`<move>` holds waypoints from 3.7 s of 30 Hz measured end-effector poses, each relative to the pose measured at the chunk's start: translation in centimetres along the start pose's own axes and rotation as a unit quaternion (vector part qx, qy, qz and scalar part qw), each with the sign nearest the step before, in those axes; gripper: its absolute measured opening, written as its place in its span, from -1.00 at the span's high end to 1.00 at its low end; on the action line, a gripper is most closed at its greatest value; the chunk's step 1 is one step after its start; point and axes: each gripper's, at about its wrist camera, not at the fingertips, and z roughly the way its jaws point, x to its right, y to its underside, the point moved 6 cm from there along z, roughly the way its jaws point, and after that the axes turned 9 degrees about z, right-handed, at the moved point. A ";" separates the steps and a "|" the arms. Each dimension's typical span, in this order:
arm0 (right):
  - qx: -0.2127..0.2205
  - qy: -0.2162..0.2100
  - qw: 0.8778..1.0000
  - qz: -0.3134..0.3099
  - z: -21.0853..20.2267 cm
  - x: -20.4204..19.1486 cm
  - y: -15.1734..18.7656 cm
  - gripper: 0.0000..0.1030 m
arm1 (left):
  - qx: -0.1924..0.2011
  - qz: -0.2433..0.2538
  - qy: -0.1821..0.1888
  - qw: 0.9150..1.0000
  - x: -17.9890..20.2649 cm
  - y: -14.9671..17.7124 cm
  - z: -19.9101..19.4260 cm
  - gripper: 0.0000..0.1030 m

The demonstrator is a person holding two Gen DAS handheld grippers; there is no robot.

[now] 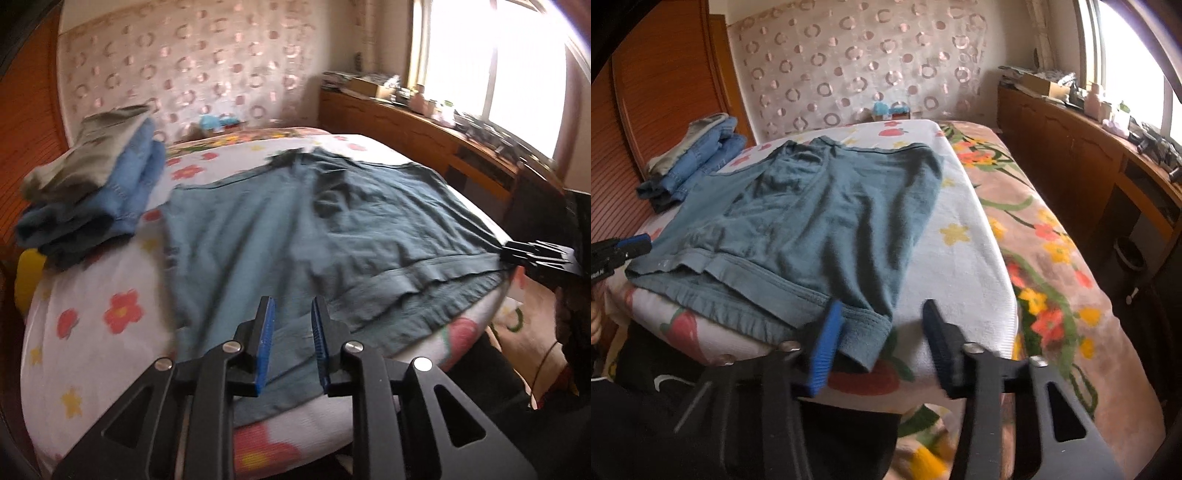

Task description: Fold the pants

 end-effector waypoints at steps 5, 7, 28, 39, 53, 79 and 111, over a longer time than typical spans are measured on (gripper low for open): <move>-0.003 -0.002 1.000 -0.009 0.0 -0.5 0.1 0.51 | -0.018 -0.028 -0.017 0.999 -2.1 1.9 0.5 0.63; 0.000 -0.001 1.000 -0.010 -0.1 -0.5 0.0 0.51 | -0.022 -0.037 -0.020 0.999 -2.6 2.6 0.6 0.63; 0.014 -0.013 0.998 -0.057 0.8 -5.3 -2.1 -0.17 | -0.021 -0.058 -0.022 0.998 -3.0 3.2 -0.3 0.41; -0.004 -0.012 0.998 -0.056 2.0 -5.5 -1.4 -0.41 | -0.022 -0.077 -0.037 0.996 -4.5 4.4 -1.2 0.41; -0.011 -0.010 0.998 -0.056 2.5 -5.3 -0.9 -0.42 | -0.021 -0.070 -0.029 0.997 -4.1 5.3 -1.1 0.58; 0.005 -0.008 0.999 -0.040 1.5 -3.4 -1.6 -0.43 | 0.085 0.033 0.106 0.990 5.5 -10.9 -2.4 0.95; 0.017 -0.063 0.996 -0.060 1.4 -7.5 -3.1 -0.32 | 0.035 0.011 0.041 0.998 2.4 -6.0 0.6 0.01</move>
